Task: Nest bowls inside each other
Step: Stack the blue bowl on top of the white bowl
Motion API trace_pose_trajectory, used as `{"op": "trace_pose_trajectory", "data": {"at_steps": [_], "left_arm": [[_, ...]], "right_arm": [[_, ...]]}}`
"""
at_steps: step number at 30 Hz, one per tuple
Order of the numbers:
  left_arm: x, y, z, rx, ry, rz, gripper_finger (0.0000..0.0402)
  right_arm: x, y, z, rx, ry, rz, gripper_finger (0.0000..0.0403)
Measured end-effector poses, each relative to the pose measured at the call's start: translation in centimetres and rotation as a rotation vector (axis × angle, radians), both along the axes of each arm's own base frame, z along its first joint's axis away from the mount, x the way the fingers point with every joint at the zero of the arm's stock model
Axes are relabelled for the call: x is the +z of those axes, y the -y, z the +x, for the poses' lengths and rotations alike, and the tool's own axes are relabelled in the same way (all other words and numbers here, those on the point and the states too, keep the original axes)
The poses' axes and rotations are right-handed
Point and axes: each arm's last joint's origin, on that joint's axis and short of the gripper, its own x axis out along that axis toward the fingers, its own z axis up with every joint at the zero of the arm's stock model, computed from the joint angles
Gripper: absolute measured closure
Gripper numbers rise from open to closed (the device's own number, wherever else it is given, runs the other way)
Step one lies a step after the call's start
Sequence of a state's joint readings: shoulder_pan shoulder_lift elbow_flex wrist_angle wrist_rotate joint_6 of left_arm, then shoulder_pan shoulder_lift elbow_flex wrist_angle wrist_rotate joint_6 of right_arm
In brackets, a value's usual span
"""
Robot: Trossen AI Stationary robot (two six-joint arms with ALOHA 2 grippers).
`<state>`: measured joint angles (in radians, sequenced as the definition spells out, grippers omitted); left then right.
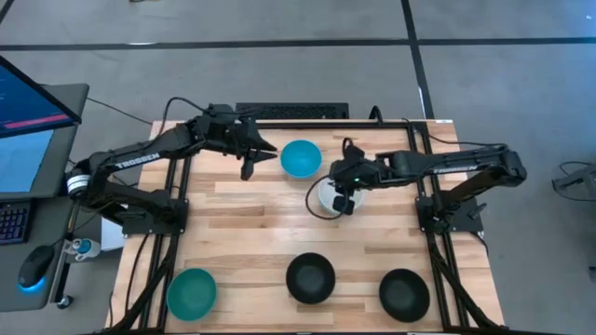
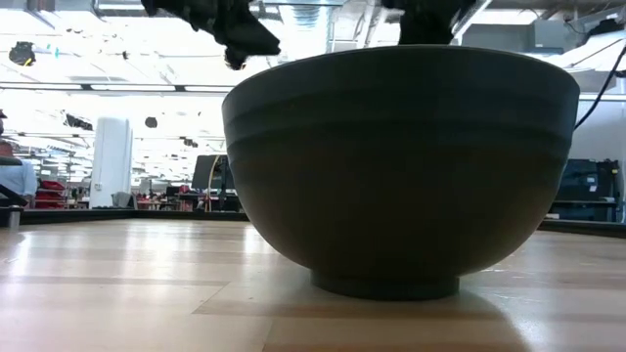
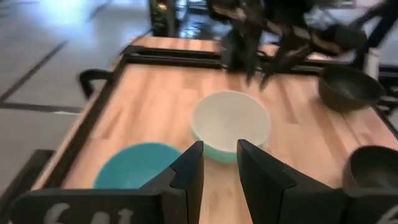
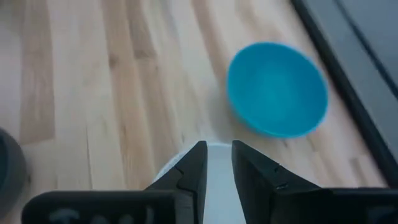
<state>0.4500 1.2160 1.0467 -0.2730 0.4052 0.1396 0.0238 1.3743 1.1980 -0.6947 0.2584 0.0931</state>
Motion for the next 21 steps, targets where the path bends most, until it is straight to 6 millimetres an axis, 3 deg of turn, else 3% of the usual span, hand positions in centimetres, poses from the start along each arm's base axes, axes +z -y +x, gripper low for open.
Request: {"op": "trace_pose_trajectory", "data": {"at_steps": [9, 14, 21], "left_arm": [[-3.1, -1.1, 3.1, -0.332, 0.043, -0.115, 0.0315], [-4.1, -1.8, 3.8, -0.348, 0.024, -0.112, 0.0315], [-3.8, -2.7, 3.8, -0.296, 0.053, -0.021, 0.0315]], "right_arm": [[2.4, 0.9, -2.1, -0.142, 0.116, -0.013, 0.0305], [1.7, 1.5, -1.9, -0.168, 0.063, -0.019, 0.0305], [-0.4, 2.7, -1.0, -0.214, -0.065, -0.038, 0.0305]]}}
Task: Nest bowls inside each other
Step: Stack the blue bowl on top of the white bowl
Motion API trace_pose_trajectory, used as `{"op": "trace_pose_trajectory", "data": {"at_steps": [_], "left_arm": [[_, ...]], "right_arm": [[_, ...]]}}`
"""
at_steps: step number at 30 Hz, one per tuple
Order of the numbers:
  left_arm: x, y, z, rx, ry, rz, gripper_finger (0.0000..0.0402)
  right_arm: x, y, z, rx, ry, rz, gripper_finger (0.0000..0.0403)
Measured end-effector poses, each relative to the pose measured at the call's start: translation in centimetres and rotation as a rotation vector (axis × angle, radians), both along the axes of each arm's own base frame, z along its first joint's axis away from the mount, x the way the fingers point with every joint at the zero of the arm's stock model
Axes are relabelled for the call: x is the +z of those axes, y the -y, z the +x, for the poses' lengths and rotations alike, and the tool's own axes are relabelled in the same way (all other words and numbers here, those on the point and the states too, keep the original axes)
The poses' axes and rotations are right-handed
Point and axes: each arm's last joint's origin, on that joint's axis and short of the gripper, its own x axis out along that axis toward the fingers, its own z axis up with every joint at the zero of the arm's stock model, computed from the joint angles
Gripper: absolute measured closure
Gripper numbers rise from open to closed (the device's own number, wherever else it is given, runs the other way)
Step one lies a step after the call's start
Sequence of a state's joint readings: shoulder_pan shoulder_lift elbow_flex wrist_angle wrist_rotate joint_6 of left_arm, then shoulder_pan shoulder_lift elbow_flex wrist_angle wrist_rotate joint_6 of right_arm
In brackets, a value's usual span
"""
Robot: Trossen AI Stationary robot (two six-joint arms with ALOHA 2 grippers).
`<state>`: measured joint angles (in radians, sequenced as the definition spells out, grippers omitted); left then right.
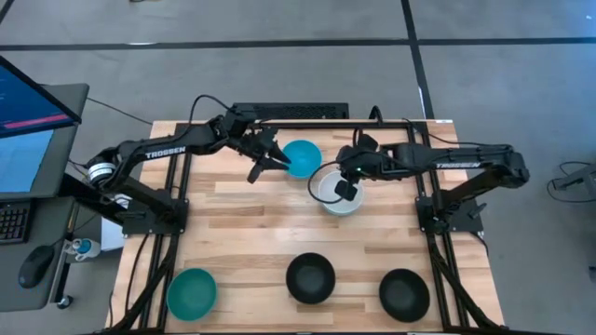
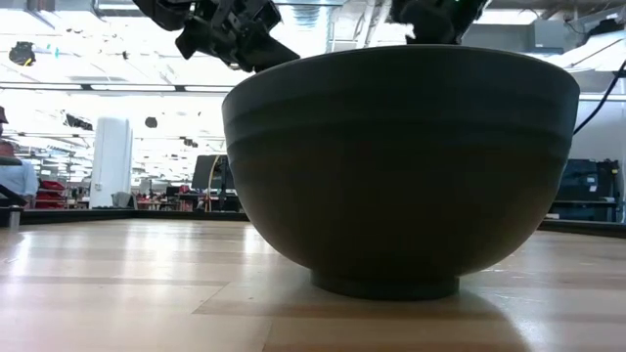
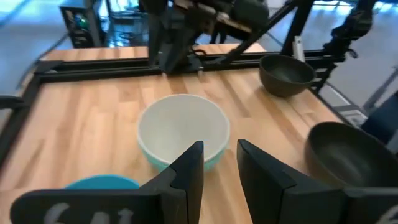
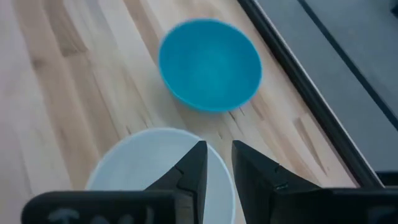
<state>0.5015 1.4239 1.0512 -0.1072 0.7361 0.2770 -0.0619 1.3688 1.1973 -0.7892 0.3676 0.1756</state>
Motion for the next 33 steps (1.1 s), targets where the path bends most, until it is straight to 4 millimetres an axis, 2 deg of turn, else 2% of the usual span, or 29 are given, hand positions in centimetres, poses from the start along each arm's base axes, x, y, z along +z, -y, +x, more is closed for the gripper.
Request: {"op": "trace_pose_trajectory", "data": {"at_steps": [7, 11, 21, 28, 33], "left_arm": [[-0.9, -0.9, 0.1, 0.025, -0.036, -0.005, 0.0315], [-1.7, -1.4, 0.3, 0.045, -0.059, 0.008, 0.0315], [-1.8, -1.5, 0.2, 0.040, -0.063, 0.010, 0.0315], [-2.7, -1.3, -0.2, 0.078, -0.172, 0.086, 0.0315], [-2.7, -1.5, -0.1, 0.128, -0.178, 0.152, 0.0315]], "right_arm": [[-1.0, 0.9, 1.0, 0.026, -0.040, -0.032, 0.0305], [-0.8, 1.2, 1.4, 0.041, -0.007, -0.050, 0.0305], [-0.6, 2.3, 1.4, 0.076, 0.005, -0.039, 0.0305], [-0.3, 2.9, 1.6, 0.071, 0.054, -0.026, 0.0305], [0.0, 2.6, 2.1, 0.163, 0.121, 0.027, 0.0305]]}}
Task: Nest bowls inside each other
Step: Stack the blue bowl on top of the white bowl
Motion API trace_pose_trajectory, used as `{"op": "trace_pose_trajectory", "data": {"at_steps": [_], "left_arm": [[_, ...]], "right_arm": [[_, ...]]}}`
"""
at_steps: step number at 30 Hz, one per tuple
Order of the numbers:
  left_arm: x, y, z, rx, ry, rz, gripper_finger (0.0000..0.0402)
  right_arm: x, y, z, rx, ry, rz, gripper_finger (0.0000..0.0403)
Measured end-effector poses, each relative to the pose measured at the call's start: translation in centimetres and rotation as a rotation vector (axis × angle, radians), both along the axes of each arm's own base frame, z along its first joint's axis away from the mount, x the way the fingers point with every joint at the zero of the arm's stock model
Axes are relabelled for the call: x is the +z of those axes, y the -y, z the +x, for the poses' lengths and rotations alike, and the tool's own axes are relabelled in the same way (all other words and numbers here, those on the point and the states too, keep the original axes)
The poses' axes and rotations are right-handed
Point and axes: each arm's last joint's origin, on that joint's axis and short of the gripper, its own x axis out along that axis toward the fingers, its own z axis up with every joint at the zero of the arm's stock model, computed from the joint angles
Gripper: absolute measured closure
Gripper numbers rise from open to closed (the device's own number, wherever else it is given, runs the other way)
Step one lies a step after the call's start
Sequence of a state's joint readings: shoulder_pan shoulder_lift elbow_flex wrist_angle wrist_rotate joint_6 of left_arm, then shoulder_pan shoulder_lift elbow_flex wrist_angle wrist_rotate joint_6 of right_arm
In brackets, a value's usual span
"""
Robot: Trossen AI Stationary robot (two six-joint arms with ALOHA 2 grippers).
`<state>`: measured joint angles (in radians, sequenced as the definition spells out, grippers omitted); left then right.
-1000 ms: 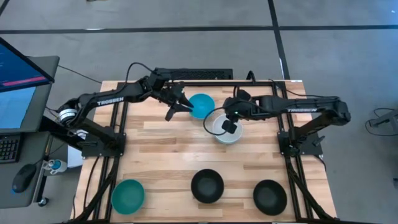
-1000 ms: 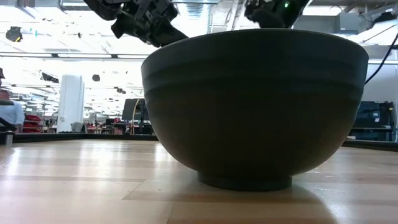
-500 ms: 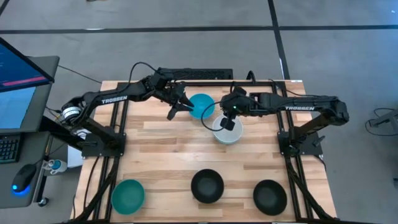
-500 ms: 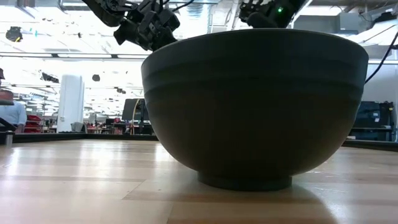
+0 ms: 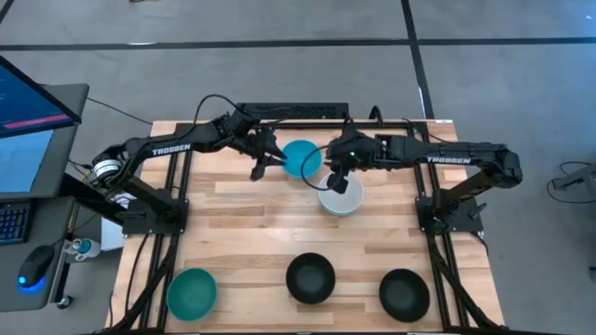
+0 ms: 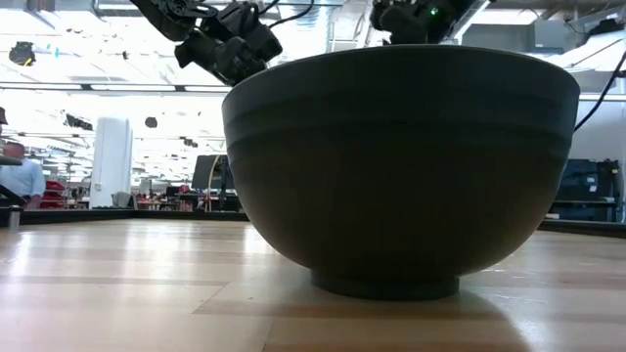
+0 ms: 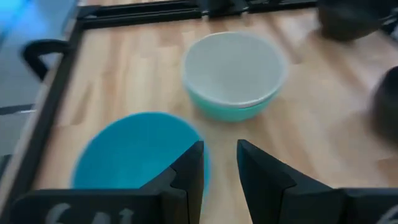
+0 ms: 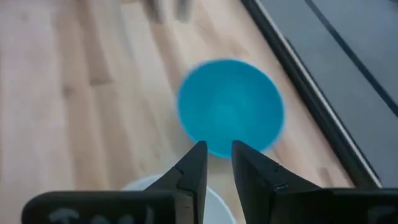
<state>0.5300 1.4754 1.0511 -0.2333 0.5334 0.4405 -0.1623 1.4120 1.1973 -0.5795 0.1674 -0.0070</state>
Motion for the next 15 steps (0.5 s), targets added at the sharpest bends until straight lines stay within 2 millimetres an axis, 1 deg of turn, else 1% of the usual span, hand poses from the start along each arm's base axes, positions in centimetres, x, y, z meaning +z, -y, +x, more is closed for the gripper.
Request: {"op": "trace_pose_trajectory", "data": {"at_steps": [3, 5, 8, 11, 13, 15], "left_arm": [[-0.2, -0.2, 0.0, 0.035, -0.026, 0.090, 0.0315], [-0.8, -0.5, 0.5, 0.041, -0.037, 0.106, 0.0315], [-3.0, -1.1, 1.5, 0.045, -0.091, 0.064, 0.0315], [-5.3, -1.4, 2.5, 0.059, -0.140, 0.006, 0.0315], [-5.9, -1.4, 2.9, 0.068, -0.145, -0.023, 0.0315], [-6.1, -1.3, 3.1, 0.059, -0.146, -0.014, 0.0315]], "right_arm": [[0.2, -0.3, 0.3, 0.026, 0.028, 0.000, 0.0305], [0.3, -0.5, 0.4, 0.023, 0.051, 0.005, 0.0305], [0.9, -0.9, 1.0, 0.038, 0.123, -0.008, 0.0305], [2.1, -1.4, 1.3, 0.059, 0.237, -0.026, 0.0305], [2.5, -1.7, 1.6, 0.066, 0.285, -0.034, 0.0305], [2.6, -1.7, 1.4, 0.057, 0.292, -0.030, 0.0305]]}}
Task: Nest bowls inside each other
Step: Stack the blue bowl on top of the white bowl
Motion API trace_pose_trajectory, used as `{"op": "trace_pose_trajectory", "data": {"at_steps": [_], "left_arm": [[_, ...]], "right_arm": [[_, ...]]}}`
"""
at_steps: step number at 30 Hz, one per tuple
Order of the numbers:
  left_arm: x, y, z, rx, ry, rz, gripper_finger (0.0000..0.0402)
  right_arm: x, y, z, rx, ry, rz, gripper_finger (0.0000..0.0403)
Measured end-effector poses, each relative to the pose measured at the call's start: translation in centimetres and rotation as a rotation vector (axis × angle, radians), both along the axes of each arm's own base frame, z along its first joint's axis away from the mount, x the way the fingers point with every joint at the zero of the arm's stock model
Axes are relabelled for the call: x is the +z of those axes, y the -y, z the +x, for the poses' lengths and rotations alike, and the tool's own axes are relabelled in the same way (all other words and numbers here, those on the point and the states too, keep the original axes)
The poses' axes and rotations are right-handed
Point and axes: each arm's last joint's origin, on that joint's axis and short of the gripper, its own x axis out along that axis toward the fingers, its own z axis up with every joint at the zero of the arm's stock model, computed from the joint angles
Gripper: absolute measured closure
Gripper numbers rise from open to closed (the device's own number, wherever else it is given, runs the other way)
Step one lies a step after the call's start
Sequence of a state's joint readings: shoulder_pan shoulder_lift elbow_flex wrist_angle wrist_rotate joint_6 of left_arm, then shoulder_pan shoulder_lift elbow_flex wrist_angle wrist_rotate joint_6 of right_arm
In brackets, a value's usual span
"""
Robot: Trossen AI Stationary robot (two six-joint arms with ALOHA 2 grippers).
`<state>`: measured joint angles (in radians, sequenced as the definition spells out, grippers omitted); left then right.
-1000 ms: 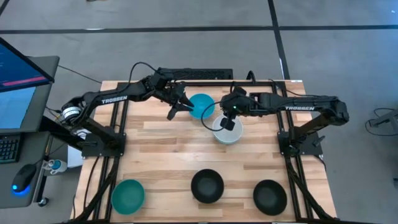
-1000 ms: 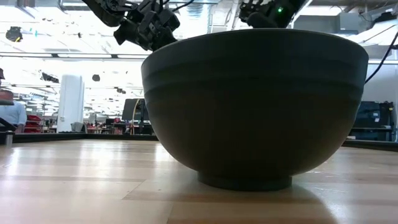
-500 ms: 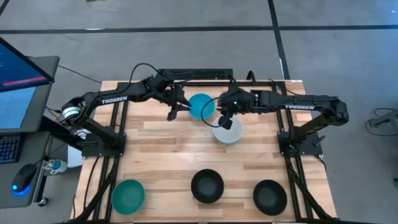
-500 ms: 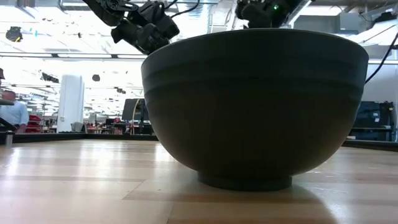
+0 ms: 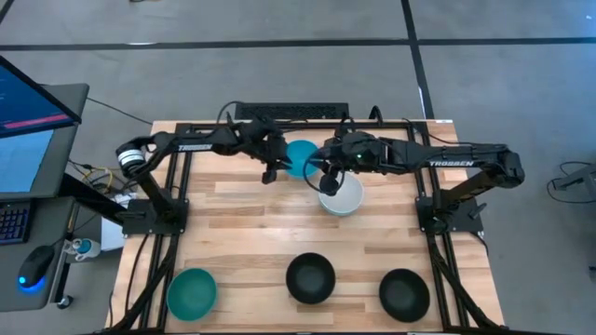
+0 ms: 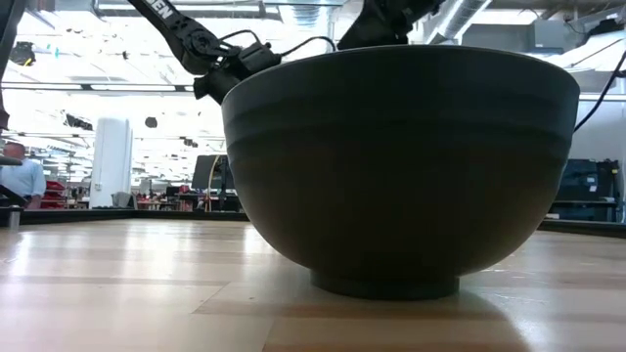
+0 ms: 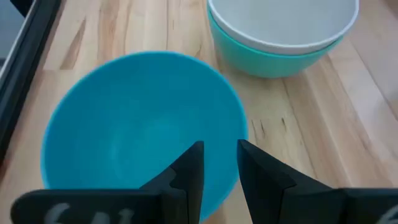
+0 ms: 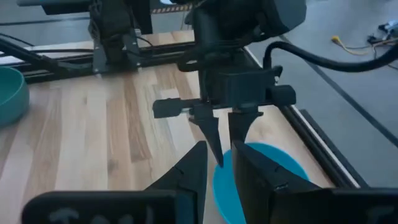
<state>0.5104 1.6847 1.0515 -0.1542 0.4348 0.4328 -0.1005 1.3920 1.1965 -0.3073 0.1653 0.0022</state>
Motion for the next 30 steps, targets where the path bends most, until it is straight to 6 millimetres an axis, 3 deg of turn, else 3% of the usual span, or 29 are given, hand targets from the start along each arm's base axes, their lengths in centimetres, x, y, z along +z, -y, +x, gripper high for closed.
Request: {"op": "trace_pose_trajectory", "data": {"at_steps": [9, 18, 30], "left_arm": [[0.0, 0.1, 0.2, -0.011, 0.008, 0.037, 0.0315], [-0.8, 1.5, -0.1, -0.112, -0.103, 0.088, 0.0315], [-0.8, 1.1, -0.3, -0.127, -0.121, 0.154, 0.0315]], "right_arm": [[0.2, 0.3, -0.7, -0.076, -0.028, -0.031, 0.0305], [-2.2, 0.4, -1.0, -0.113, 0.151, 0.043, 0.0305], [-2.8, 0.1, -1.1, -0.108, 0.127, 0.047, 0.0305]]}}
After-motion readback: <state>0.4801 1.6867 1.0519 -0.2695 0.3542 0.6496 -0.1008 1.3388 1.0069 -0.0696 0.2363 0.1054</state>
